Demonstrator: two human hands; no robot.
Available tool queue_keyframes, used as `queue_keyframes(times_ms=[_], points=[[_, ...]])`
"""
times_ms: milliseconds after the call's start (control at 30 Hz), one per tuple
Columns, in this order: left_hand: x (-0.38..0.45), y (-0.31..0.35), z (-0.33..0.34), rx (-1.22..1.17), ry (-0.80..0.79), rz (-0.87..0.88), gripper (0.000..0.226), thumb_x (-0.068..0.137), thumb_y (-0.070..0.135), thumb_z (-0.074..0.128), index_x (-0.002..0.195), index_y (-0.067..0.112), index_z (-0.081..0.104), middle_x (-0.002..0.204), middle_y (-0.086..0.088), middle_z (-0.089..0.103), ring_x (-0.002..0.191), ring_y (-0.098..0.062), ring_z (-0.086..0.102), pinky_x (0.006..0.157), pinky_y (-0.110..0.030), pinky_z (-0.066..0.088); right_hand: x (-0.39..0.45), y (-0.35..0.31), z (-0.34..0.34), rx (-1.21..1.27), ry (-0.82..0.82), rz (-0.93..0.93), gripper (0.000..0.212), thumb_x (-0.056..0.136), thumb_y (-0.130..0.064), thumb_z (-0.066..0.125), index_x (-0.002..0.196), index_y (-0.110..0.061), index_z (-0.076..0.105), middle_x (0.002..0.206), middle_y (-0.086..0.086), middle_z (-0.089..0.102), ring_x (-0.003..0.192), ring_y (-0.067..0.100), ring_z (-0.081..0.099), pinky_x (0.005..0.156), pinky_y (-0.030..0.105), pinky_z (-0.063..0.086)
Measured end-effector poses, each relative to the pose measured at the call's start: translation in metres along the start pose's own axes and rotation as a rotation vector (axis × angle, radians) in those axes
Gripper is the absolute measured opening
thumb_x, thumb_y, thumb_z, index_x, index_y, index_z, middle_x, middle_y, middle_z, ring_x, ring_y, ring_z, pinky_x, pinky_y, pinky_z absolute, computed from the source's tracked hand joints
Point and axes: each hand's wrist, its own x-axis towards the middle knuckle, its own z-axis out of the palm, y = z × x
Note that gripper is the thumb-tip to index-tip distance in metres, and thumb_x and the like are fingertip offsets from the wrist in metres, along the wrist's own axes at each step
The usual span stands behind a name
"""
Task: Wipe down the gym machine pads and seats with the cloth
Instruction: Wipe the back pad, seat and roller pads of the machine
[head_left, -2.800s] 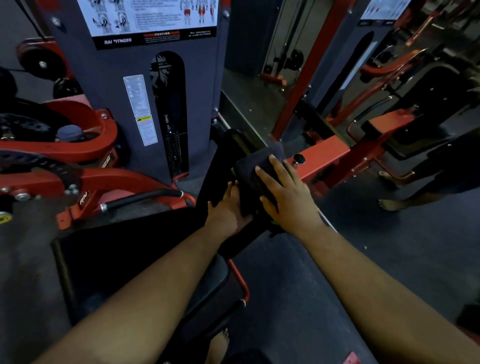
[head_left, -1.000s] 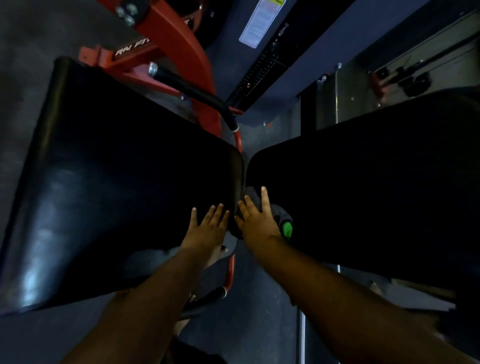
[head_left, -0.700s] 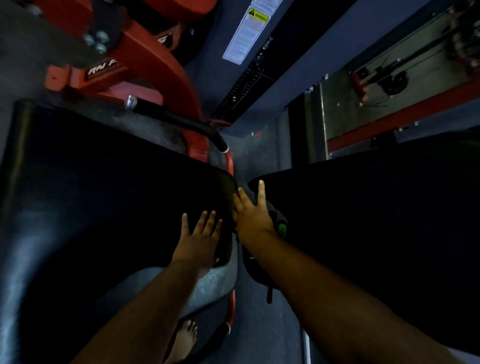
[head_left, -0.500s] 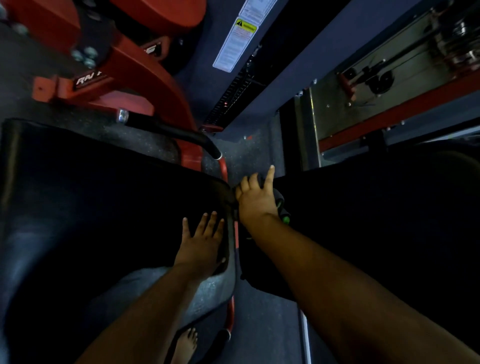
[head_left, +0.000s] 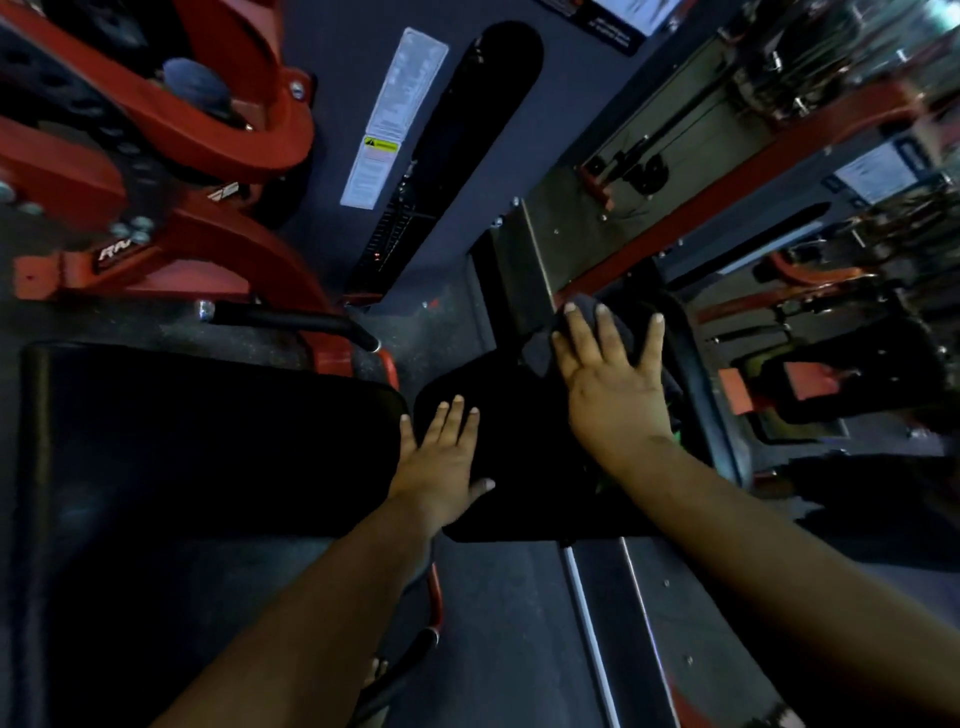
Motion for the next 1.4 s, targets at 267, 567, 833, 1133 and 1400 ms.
queue_keyframes(times_ms=[267, 567, 833, 1133, 1400], points=[[-0.032, 0.015, 0.011, 0.044, -0.084, 0.016, 0.101, 0.094, 0.065, 0.051, 0.162, 0.020, -0.009, 0.170, -0.004, -0.018, 0.157, -0.021, -0.013, 0.121, -0.066, -0.004, -0.068, -0.030, 0.022, -0.164, -0.137, -0.335, 0.072, 0.103, -0.034, 0.038, 0.163, -0.011, 0.005, 0.170, 0.015, -0.008, 0.154, 0.040, -0.017, 0.099, 0.077, -0.031], [-0.043, 0.023, 0.003, -0.022, -0.117, -0.002, 0.100, 0.095, 0.066, 0.048, 0.162, 0.019, -0.008, 0.170, -0.005, -0.019, 0.157, -0.022, -0.012, 0.122, -0.065, -0.004, -0.071, -0.011, 0.015, -0.125, -0.141, -0.260, 0.066, 0.107, -0.035, 0.029, 0.163, -0.009, 0.004, 0.169, 0.019, -0.008, 0.154, 0.041, -0.017, 0.113, 0.075, -0.014], [-0.039, 0.081, -0.041, -0.008, -0.043, 0.100, 0.099, 0.096, 0.066, 0.048, 0.162, 0.020, -0.011, 0.169, -0.002, -0.021, 0.157, -0.020, -0.013, 0.123, -0.063, -0.005, -0.051, 0.067, -0.009, 0.214, 0.108, 0.029, 0.069, 0.098, -0.046, 0.053, 0.160, -0.026, 0.031, 0.171, 0.002, 0.014, 0.158, 0.030, 0.006, 0.116, 0.076, 0.002], [-0.037, 0.125, -0.057, 0.037, 0.028, 0.090, 0.101, 0.093, 0.070, 0.048, 0.163, 0.020, -0.007, 0.171, -0.004, -0.013, 0.158, -0.022, -0.007, 0.122, -0.063, -0.002, -0.068, 0.086, 0.007, 0.695, 0.110, 0.114, 0.072, 0.096, -0.036, 0.056, 0.161, -0.032, 0.025, 0.172, 0.004, 0.004, 0.155, 0.038, 0.013, 0.115, 0.055, 0.038], [-0.085, 0.168, -0.041, -0.101, 0.035, -0.051, 0.097, 0.092, 0.066, 0.055, 0.163, 0.028, 0.003, 0.172, -0.001, -0.004, 0.157, -0.023, 0.007, 0.125, -0.060, 0.010, -0.171, 0.054, 0.063, 0.626, 0.285, 0.000, 0.057, 0.092, -0.022, 0.066, 0.147, -0.020, 0.053, 0.169, 0.009, 0.021, 0.156, 0.044, 0.006, 0.121, 0.061, 0.026]])
